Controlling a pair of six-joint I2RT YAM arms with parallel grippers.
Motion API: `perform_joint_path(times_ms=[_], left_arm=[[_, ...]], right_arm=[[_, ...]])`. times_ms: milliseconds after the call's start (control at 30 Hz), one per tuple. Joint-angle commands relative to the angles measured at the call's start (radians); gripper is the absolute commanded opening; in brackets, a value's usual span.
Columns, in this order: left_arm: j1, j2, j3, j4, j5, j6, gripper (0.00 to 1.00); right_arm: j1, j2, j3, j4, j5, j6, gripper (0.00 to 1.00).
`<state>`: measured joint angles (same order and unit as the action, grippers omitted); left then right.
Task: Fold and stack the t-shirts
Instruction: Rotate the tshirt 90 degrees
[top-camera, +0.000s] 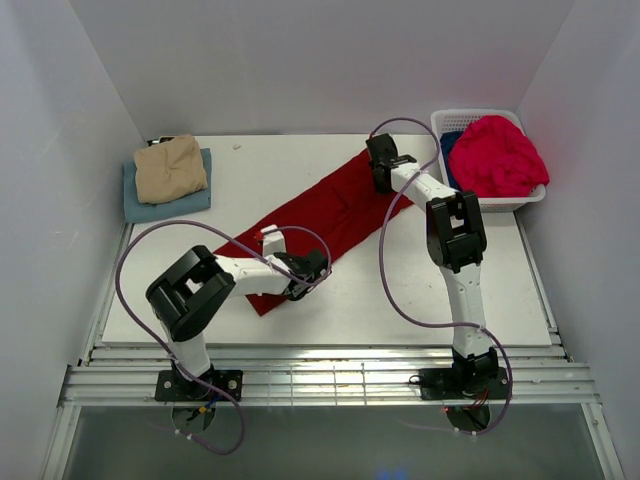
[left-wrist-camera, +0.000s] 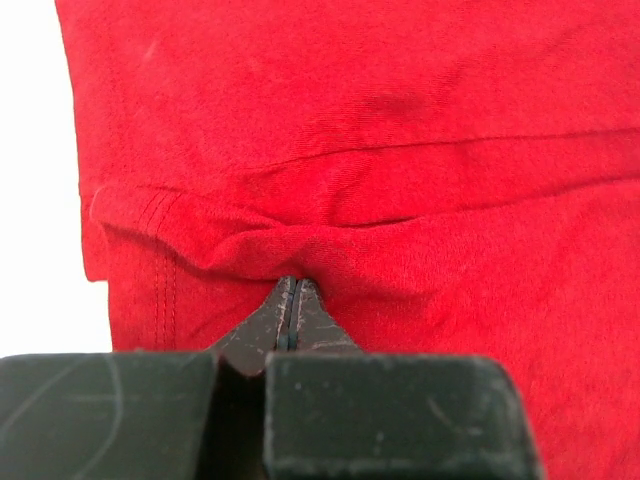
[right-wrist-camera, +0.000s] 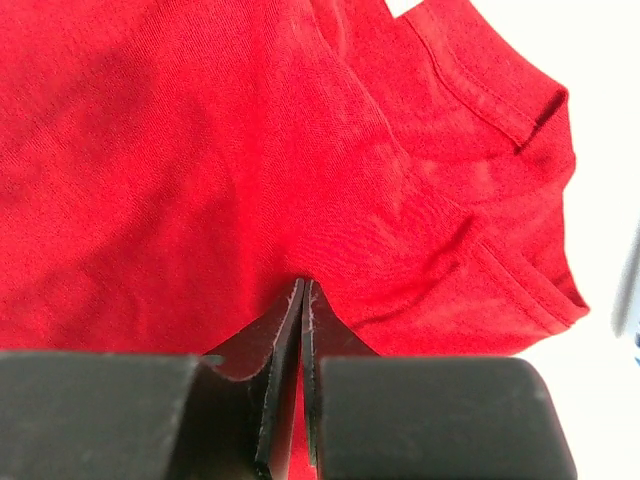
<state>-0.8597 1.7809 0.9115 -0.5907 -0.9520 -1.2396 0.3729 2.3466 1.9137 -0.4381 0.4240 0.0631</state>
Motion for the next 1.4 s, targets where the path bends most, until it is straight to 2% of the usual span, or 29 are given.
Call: perform_joint_path(times_ms=[0,267,367,400,500,533,600,667,700,733,800,833,867,900,967,1000,1033,1100,1133,1233,1367], left_arm=[[-0.138,0.054,-0.039,-0.21,0.308,-0.272,0.0],[-0.4,0.173,0.119,-0.329,0.338,-0.452,0.0],[-0.499,0.222,0.262,-0.423,0.263,-0.489,0.0],[-0.528,0.236,0.359,-0.458,0.236,-0.492,0.0],[-0.532,0.258,0.504,-0.587,0.11,-0.463,0.0],[-0.532,0.238,0.592,-0.615,0.016,-0.416,0.0],[-0.516,0.209,0.677,-0.612,-0.071,-0.336,0.07],[-0.495,0.171,0.805,-0.536,-0.184,-0.128,0.11],[-0.464,0.154,0.829,-0.467,-0.215,-0.013,0.12],[-0.441,0.134,0.82,-0.231,-0.235,0.284,0.13],[-0.33,0.034,0.724,0.145,-0.107,0.664,0.14],[-0.273,-0.007,0.651,0.459,0.024,0.809,0.14],[-0.149,-0.064,0.541,0.548,0.293,0.868,0.15],[-0.086,-0.072,0.506,0.621,0.421,0.882,0.17],[0.023,-0.036,0.544,0.654,0.569,0.89,0.18],[0.104,0.05,0.585,0.638,0.687,0.913,0.14],[0.14,0.102,0.633,0.6,0.767,0.939,0.11],[0.2,0.207,0.778,0.551,0.928,0.994,0.04],[0.211,0.289,0.811,0.545,0.968,1.012,0.0],[0.238,0.388,0.865,0.583,1.113,1.055,0.0],[0.278,0.451,0.866,0.678,1.334,0.997,0.0]], right_arm=[[-0.009,0.025,0.064,0.044,-0.066,-0.014,0.08],[-0.042,0.069,0.157,0.053,-0.251,0.032,0.08],[-0.043,-0.004,0.101,0.123,-0.254,0.027,0.08],[-0.043,-0.035,0.046,0.16,-0.248,0.02,0.08],[-0.048,-0.156,0.01,0.243,-0.199,-0.022,0.11],[-0.051,-0.224,0.005,0.257,-0.185,-0.037,0.13],[-0.051,-0.298,-0.002,0.257,-0.14,-0.059,0.18],[-0.052,-0.435,-0.044,0.259,-0.119,-0.104,0.21],[-0.051,-0.481,-0.068,0.256,-0.116,-0.106,0.22],[-0.052,-0.583,-0.128,0.254,-0.114,-0.102,0.22],[-0.051,-0.686,-0.198,0.222,-0.107,-0.076,0.23],[-0.052,-0.793,-0.241,0.21,-0.105,-0.071,0.23],[-0.049,-0.849,-0.336,0.191,-0.114,-0.043,0.23],[-0.051,-0.901,-0.393,0.19,-0.119,-0.03,0.23],[-0.048,-1.073,-0.567,0.194,-0.134,0.016,0.23],[-0.045,-1.125,-0.622,0.202,-0.139,0.029,0.23],[-0.043,-1.226,-0.674,0.208,-0.145,0.05,0.23],[-0.042,-1.311,-0.792,0.205,-0.146,0.067,0.23],[-0.042,-1.373,-0.817,0.196,-0.151,0.069,0.23],[-0.038,-1.444,-0.872,0.142,-0.16,0.07,0.22],[-0.037,-1.488,-0.921,0.09,-0.151,0.066,0.22]])
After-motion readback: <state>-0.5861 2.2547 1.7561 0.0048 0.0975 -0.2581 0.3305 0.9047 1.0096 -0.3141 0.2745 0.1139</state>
